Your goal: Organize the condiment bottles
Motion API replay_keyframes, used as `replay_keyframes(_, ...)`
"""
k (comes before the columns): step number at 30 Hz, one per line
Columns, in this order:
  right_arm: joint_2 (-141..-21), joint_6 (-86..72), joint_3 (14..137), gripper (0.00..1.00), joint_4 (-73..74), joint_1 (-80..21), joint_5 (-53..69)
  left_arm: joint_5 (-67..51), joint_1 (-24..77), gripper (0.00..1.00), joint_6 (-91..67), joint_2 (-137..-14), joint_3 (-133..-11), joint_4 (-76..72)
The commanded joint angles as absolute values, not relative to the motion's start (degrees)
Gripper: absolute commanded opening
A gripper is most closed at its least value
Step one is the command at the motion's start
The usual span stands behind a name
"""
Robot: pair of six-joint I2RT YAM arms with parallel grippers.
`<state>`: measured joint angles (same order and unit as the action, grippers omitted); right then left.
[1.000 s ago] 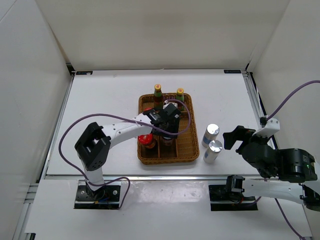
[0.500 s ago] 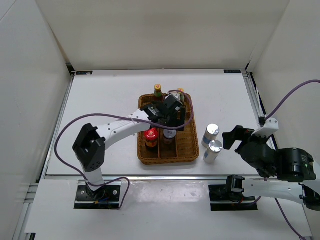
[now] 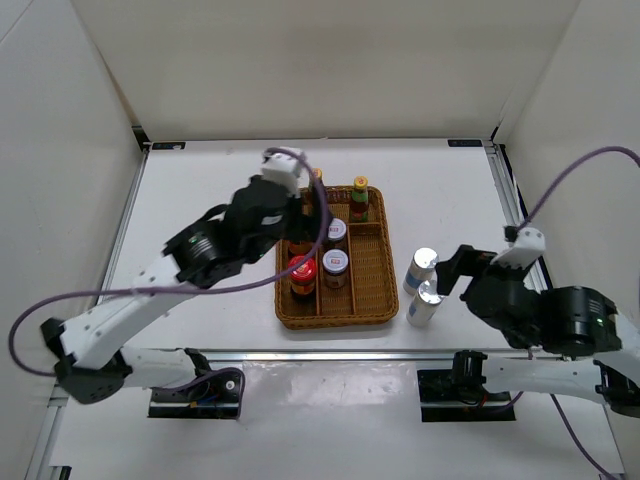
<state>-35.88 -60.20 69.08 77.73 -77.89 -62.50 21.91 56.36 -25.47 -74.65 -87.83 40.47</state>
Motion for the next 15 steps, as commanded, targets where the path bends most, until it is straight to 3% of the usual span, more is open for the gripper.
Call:
replay_keyframes(1, -45.33, -58.80, 72.67, 1.00, 86.75, -78.22, -61.79, 35.49, 55.12, 1.00, -20.40, -65.42, -79.75, 44.12)
replay_keyframes(6, -55.18, -58.18, 76.80, 1.00, 87.45, -78.22, -63.11, 43.22, 50.81, 1.00, -19.86, -56.35, -70.15, 45.79)
replay_keyframes(15, -59.84, -42.90, 77.96, 1.00, 77.52, -76.90, -61.61, 46.58, 47.03, 1.00, -22.59, -49.39, -53.89, 45.79)
